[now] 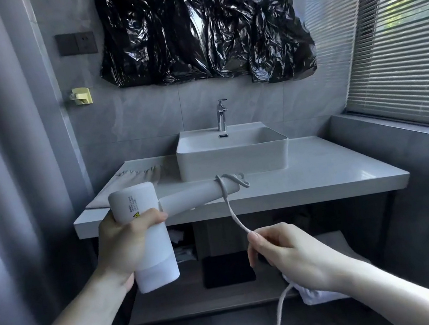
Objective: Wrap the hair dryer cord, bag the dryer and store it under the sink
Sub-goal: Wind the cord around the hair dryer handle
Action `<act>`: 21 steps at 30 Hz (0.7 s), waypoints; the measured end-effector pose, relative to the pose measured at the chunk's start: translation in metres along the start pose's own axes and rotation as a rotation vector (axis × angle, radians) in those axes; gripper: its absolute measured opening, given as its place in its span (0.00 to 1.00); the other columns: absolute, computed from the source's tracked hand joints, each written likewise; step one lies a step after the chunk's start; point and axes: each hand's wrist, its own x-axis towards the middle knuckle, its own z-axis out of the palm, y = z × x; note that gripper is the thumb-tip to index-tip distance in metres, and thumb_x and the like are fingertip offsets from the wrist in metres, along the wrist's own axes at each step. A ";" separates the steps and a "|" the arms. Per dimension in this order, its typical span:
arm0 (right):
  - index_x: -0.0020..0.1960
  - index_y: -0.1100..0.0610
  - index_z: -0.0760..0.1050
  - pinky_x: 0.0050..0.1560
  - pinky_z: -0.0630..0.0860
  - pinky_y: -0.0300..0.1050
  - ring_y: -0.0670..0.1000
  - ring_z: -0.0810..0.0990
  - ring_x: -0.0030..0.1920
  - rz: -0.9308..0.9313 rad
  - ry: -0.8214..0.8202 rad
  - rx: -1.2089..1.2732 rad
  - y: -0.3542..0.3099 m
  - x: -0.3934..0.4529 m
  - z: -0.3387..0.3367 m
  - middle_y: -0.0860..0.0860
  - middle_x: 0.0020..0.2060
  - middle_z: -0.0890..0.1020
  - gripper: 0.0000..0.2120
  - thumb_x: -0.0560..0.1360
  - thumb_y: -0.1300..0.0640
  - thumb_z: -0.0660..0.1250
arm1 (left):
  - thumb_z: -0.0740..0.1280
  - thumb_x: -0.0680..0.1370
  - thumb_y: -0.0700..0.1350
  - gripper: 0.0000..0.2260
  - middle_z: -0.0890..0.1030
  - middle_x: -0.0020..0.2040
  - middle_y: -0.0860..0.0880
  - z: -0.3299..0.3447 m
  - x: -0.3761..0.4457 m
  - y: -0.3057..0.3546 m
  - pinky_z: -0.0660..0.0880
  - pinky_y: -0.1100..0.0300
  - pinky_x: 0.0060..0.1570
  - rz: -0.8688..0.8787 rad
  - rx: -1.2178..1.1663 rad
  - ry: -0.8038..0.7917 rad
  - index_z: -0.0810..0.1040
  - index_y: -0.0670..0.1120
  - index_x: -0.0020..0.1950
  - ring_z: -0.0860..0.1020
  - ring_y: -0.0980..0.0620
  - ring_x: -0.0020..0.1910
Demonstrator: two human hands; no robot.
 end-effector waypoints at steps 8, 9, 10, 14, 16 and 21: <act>0.37 0.60 0.73 0.33 0.65 0.45 0.45 0.67 0.30 -0.172 0.195 -0.099 -0.022 -0.004 -0.025 0.51 0.27 0.70 0.21 0.85 0.48 0.65 | 0.78 0.59 0.44 0.13 0.82 0.30 0.53 0.003 -0.005 -0.009 0.77 0.56 0.32 0.048 0.171 0.007 0.81 0.43 0.41 0.80 0.54 0.28; 0.36 0.60 0.72 0.33 0.64 0.44 0.44 0.66 0.29 -0.181 0.245 -0.093 -0.024 -0.002 -0.030 0.49 0.26 0.68 0.22 0.84 0.49 0.67 | 0.78 0.59 0.44 0.13 0.83 0.30 0.52 0.003 -0.006 -0.010 0.77 0.54 0.34 0.050 0.190 -0.003 0.81 0.43 0.40 0.80 0.54 0.28; 0.35 0.61 0.73 0.32 0.63 0.42 0.43 0.64 0.29 -0.181 0.287 -0.086 -0.025 0.001 -0.035 0.47 0.26 0.67 0.22 0.83 0.50 0.68 | 0.78 0.59 0.44 0.12 0.83 0.30 0.52 0.003 -0.008 -0.010 0.77 0.53 0.35 0.050 0.201 -0.014 0.81 0.44 0.39 0.80 0.53 0.28; 0.31 0.58 0.74 0.29 0.62 0.38 0.43 0.63 0.26 -0.168 0.344 -0.079 -0.028 0.012 -0.049 0.45 0.23 0.67 0.21 0.81 0.52 0.71 | 0.78 0.60 0.43 0.08 0.84 0.31 0.51 0.004 -0.015 -0.010 0.77 0.53 0.35 0.069 0.227 -0.072 0.83 0.46 0.35 0.81 0.53 0.29; 0.32 0.58 0.77 0.28 0.62 0.35 0.43 0.64 0.24 -0.161 0.363 -0.100 -0.027 0.020 -0.052 0.45 0.20 0.69 0.20 0.81 0.52 0.72 | 0.78 0.61 0.42 0.07 0.84 0.31 0.50 0.005 -0.021 -0.008 0.78 0.55 0.33 0.093 0.254 -0.138 0.83 0.49 0.36 0.81 0.54 0.29; 0.36 0.54 0.83 0.29 0.63 0.36 0.44 0.65 0.26 -0.206 0.386 -0.140 -0.018 0.041 -0.060 0.49 0.23 0.71 0.16 0.79 0.48 0.74 | 0.78 0.61 0.41 0.09 0.83 0.31 0.48 0.004 -0.029 -0.004 0.78 0.59 0.32 0.101 0.241 -0.282 0.82 0.45 0.37 0.81 0.53 0.30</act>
